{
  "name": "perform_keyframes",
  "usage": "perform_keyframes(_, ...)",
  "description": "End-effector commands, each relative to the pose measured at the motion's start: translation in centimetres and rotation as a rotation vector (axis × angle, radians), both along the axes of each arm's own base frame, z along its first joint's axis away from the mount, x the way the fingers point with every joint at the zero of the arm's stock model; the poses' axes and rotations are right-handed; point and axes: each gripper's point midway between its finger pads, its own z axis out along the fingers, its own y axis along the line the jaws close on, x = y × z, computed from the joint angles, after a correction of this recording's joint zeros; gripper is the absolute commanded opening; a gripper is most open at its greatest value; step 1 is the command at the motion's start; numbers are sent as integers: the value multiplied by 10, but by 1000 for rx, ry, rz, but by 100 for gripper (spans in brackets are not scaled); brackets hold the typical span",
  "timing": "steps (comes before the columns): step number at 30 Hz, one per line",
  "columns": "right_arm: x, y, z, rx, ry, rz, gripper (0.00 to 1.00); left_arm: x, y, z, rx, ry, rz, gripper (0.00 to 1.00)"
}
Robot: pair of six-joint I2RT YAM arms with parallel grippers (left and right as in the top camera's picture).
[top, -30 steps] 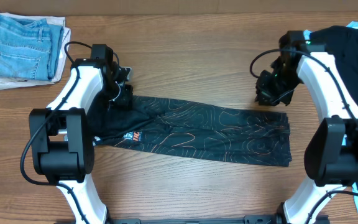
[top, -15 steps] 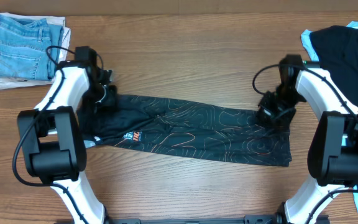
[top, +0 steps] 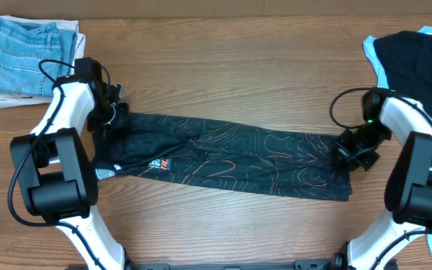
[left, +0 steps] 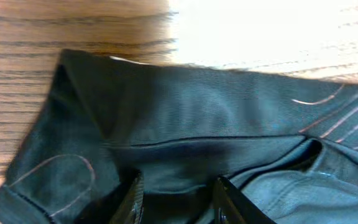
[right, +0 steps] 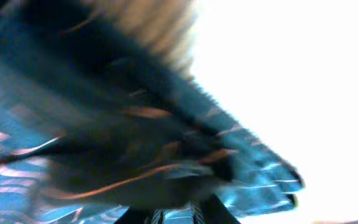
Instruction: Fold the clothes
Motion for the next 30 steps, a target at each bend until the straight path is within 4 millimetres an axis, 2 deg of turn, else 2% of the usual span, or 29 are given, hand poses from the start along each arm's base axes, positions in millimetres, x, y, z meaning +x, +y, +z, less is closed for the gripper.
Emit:
perform_keyframes(1,-7,-20,4,-74,11,-27,21,-4,12,-6,3,15,46,45)
perform_keyframes(3,-7,-24,3,-81,11,-32,25,-4,20,-6,11,15,91,54)
perform_keyframes(8,-5,-31,2,-89,-3,-47,31,-6,37,-6,28,18,163,53)
perform_keyframes(11,-6,-43,2,-123,-3,-63,36,-3,42,-3,21,7,179,63)
perform_keyframes(12,-6,-47,3,-125,-5,-79,46,-1,43,0,19,-1,184,68)
perform_keyframes(14,-5,-55,7,-127,-10,-104,90,5,45,8,20,-11,200,72)
perform_keyframes(15,-4,-60,9,-128,-14,-121,95,8,46,14,21,-15,207,74)
perform_keyframes(20,-4,-89,25,-136,-28,-217,100,20,48,53,19,-29,221,81)
perform_keyframes(22,-2,-95,26,-113,-54,-222,100,25,42,65,-23,-46,200,84)
perform_keyframes(23,3,-93,26,-71,-93,-202,100,27,37,69,-52,-56,186,86)
perform_keyframes(25,13,-86,27,27,-174,-152,100,32,28,73,-107,-74,181,99)
perform_keyframes(30,27,-76,29,135,-293,-48,100,36,22,74,-145,-91,180,100)
